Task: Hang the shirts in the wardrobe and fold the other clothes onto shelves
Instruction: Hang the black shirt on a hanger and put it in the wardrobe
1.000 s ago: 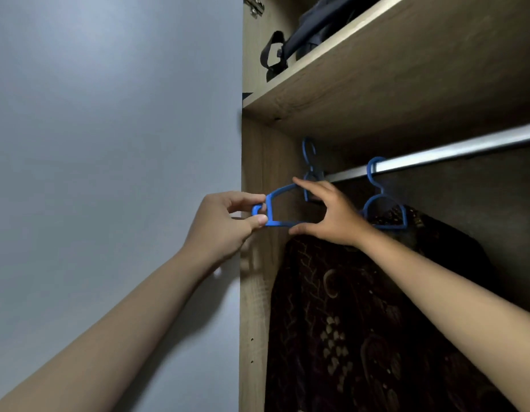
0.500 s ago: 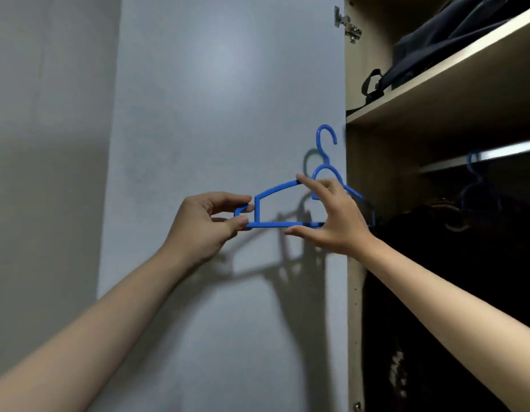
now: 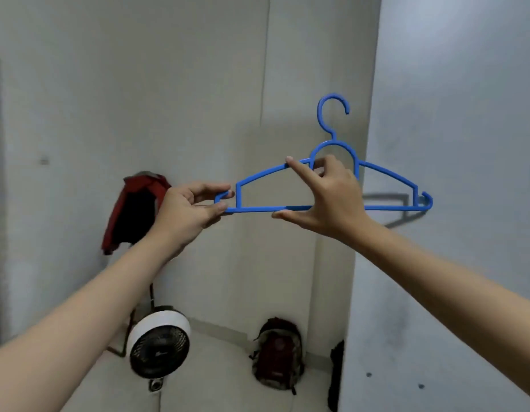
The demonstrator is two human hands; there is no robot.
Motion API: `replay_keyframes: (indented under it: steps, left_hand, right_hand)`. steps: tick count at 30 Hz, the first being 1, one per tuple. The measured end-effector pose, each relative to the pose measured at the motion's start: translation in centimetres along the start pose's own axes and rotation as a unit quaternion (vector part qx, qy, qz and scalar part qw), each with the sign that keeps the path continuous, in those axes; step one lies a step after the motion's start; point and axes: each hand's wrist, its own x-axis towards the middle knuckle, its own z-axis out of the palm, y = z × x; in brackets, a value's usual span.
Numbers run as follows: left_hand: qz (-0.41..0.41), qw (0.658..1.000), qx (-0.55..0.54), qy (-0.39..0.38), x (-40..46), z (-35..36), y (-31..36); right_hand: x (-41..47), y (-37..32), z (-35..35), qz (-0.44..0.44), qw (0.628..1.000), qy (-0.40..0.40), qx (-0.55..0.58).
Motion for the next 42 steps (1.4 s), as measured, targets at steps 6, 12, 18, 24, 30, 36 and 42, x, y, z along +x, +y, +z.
replay_keyframes:
  steps: [6,12,18,24,30,36,42]
  left_hand:
    - [-0.05,0.988,0.083,0.121,-4.5,-12.1,1.1]
    - [-0.094,0.955,0.133,0.246,-8.8,-21.8,1.5]
    - [-0.128,0.916,0.195,0.327,-10.9,-29.8,1.4]
    - [-0.164,0.885,0.227,0.372,-10.8,-35.4,0.5]
    - [-0.184,0.846,0.253,0.432,-12.2,-39.9,-0.8]
    - [-0.206,0.79,0.318,0.482,-14.7,-44.1,-1.6]
    - [-0.235,0.742,0.377,0.501,-18.2,-50.9,-3.6]
  right_hand:
    - [4.4,-12.2,6.7,-0.059,0.991,0.003,0.117]
    - [7.6,-23.4,12.6,-0.106,0.962,-0.035,0.251]
    - [10.4,-32.7,19.4,-0.153,0.931,-0.019,0.33]
    - [13.0,-38.8,25.9,-0.135,0.936,0.006,0.325]
    - [15.5,-45.9,30.8,-0.173,0.892,-0.066,0.413]
    - [16.1,-54.2,33.4,-0.178,0.831,-0.067,0.523]
    - [16.3,-63.3,36.0,-0.199,0.817,-0.107,0.53]
